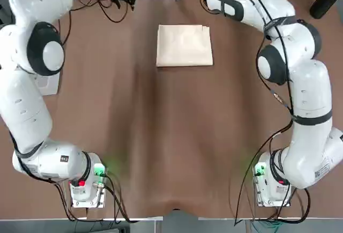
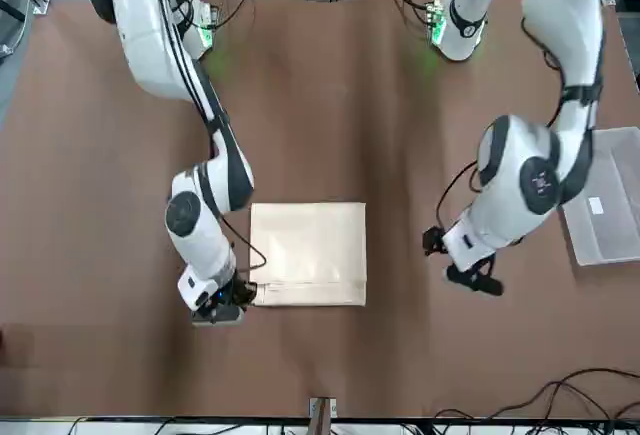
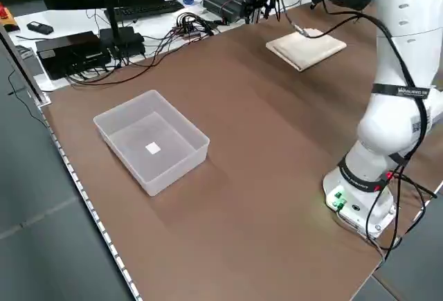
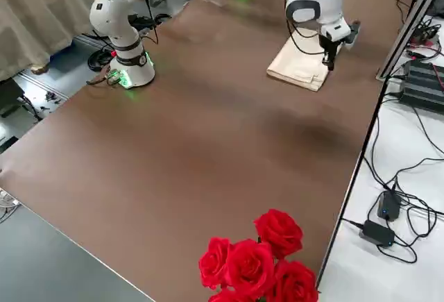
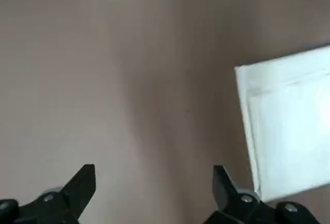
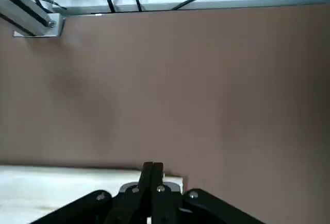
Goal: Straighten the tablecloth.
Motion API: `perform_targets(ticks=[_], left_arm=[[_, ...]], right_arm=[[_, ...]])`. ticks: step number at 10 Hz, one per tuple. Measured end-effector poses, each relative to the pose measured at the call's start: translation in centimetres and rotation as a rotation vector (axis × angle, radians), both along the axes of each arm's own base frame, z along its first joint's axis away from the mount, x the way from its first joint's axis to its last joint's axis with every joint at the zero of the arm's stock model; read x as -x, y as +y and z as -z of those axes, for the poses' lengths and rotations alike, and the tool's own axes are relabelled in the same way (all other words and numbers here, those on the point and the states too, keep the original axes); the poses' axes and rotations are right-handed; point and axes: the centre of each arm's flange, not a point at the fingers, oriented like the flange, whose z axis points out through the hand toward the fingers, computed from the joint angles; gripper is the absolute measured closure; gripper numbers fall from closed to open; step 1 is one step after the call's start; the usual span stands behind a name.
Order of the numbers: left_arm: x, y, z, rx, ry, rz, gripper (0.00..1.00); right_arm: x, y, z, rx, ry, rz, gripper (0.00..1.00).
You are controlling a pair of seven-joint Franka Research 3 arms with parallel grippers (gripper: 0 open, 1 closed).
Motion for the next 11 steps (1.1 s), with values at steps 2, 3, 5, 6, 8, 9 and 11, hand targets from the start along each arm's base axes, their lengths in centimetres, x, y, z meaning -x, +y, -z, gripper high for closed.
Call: perform_targets(ticks=[2, 3, 5, 6, 8, 9, 11], left_arm=[[-0.5, -3.5, 2.8, 0.042, -0.018, -0.082, 0.0], [-0.6, -5.4, 4.4, 0.061, -0.014, -0.13, 0.0], [-0.4, -8.8, 9.7, 0.109, -0.028, -0.209, 0.0], [-0.1, -10.1, 12.1, 0.126, -0.03, -0.227, 0.0], [0.1, -11.6, 14.7, 0.153, -0.048, -0.235, 0.0], [-0.1, -12.1, 14.9, 0.158, -0.054, -0.233, 0.0], [0.2, -13.4, 15.0, 0.13, -0.079, -0.211, 0.0]], right_arm=[[-0.1, 0.3, 2.5, 0.007, 0.01, -0.003, 0.99], [-0.1, 0.4, 3.6, 0.01, 0.014, -0.004, 0.99], [0.1, 0.8, 6.0, 0.008, 0.02, -0.01, 0.99], [0.7, 1.7, 7.3, 0.0, 0.036, -0.02, 0.99], [1.3, 2.8, 8.1, -0.006, 0.061, -0.033, 0.99], [1.4, 2.9, 7.9, -0.003, 0.074, -0.035, 0.99], [1.9, 4.2, 7.8, -0.003, 0.084, -0.052, 0.99]])
